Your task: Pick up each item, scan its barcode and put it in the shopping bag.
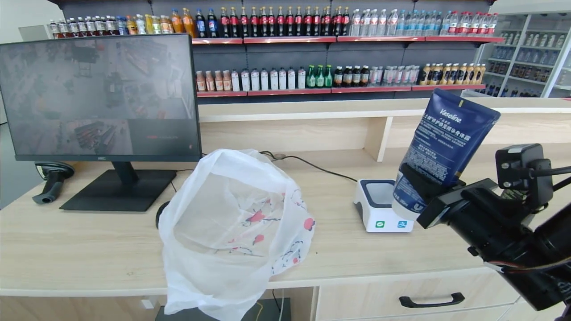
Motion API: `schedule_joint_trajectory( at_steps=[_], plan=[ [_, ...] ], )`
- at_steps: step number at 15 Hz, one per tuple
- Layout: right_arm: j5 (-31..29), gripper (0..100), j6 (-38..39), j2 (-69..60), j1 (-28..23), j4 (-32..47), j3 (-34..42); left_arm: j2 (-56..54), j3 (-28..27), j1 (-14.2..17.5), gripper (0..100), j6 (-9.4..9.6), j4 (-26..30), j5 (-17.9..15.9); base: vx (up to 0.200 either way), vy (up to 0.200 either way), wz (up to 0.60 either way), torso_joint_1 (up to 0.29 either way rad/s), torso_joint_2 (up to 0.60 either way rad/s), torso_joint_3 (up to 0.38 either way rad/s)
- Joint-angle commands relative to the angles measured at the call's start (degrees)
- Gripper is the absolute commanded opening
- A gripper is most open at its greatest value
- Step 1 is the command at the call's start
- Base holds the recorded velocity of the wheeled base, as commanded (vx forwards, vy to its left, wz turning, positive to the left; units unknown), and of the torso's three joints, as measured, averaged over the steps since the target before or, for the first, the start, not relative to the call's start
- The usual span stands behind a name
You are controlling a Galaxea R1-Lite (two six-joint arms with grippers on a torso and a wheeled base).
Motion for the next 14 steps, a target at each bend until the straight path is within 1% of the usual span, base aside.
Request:
schedule_joint_trajectory(
  at_steps=[1,3,10,14],
  plan=[
    [-0.04,0,0.02,0.14,-0.08,-0.03,0.15,-0.02,0.0,0.0,100,0.01,-0.01,0.01,0.0,0.2,0.0,0.002,0.0,0.002],
    [-0.04,0,-0.06,0.22,0.01,-0.03,-0.02,-0.02,0.0,0.0,100,-0.08,-0.01,0.01,0.0,0.2,0.0,0.005,-0.01,0.002],
    [0.05,0,0.02,0.58,0.01,-0.03,0.07,-0.02,0.0,-0.09,100,0.01,-0.01,0.01,0.0,0.0,0.0,0.0,0.0,0.0],
    [-0.04,0,0.02,0.75,0.01,-0.03,0.07,-0.02,0.0,0.0,100,0.01,-0.01,0.01,0.0,0.0,0.6,0.001,0.0,0.006]
  ],
)
